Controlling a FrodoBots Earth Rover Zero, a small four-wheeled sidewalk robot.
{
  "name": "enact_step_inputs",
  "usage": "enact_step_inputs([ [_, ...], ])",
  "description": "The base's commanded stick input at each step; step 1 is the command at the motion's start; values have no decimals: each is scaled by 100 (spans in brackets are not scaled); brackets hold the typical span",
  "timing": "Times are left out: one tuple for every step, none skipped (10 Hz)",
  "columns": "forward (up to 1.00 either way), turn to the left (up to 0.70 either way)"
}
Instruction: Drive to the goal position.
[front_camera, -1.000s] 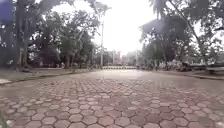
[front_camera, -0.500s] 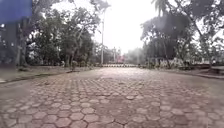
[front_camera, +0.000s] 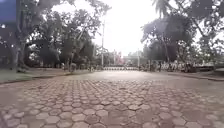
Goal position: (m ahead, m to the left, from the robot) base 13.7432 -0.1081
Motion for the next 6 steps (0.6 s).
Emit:
enact_step_inputs([
  [65, 0],
  [65, 0],
  [65, 0],
  [65, 0],
  [65, 0],
  [65, 0],
])
